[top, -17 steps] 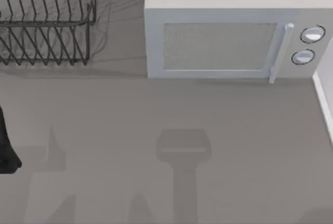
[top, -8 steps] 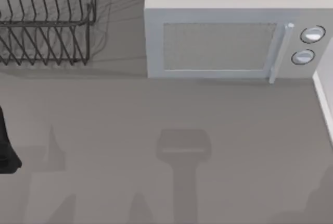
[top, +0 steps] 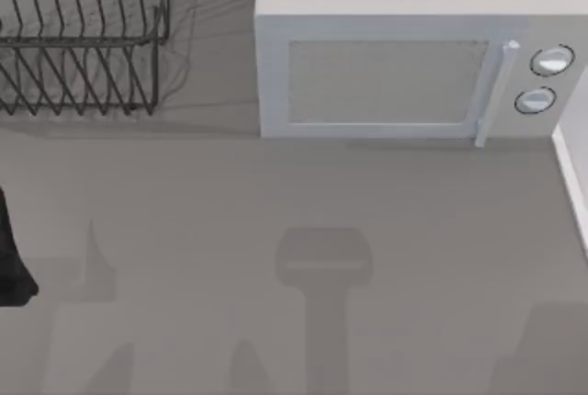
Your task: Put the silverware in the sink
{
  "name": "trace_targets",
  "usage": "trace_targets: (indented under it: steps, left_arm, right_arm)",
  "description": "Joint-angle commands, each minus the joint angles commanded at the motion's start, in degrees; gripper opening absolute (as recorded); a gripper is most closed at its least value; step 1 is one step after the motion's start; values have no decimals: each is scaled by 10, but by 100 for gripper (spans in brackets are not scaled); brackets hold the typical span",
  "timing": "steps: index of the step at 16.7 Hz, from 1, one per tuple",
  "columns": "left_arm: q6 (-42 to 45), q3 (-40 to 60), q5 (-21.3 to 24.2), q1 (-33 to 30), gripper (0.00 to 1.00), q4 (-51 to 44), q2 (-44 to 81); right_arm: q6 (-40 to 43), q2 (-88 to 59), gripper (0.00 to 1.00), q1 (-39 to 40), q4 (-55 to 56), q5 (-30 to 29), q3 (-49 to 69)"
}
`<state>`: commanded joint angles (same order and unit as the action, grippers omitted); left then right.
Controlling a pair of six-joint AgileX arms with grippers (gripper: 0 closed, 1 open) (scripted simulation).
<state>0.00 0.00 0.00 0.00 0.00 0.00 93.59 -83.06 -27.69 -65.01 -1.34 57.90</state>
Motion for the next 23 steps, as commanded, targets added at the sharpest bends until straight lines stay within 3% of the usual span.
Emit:
trace_targets:
  steps: [4, 8, 18, 23]
  left_arm:
    - [0, 0, 0, 0, 100, 0, 0]
    - [0, 0, 0, 0, 100, 0, 0]
    - [0, 0, 0, 0, 100, 0, 0]
    - [0, 0, 0, 0, 100, 0, 0]
  right_arm:
    - [-6, -31, 0, 3, -15, 0, 37]
    - [-26, -139, 0, 21, -65, -1, 169]
    - [-121, -545, 0, 120, -258, -1, 791]
    - [-174, -694, 0, 169, -320, -2, 1012]
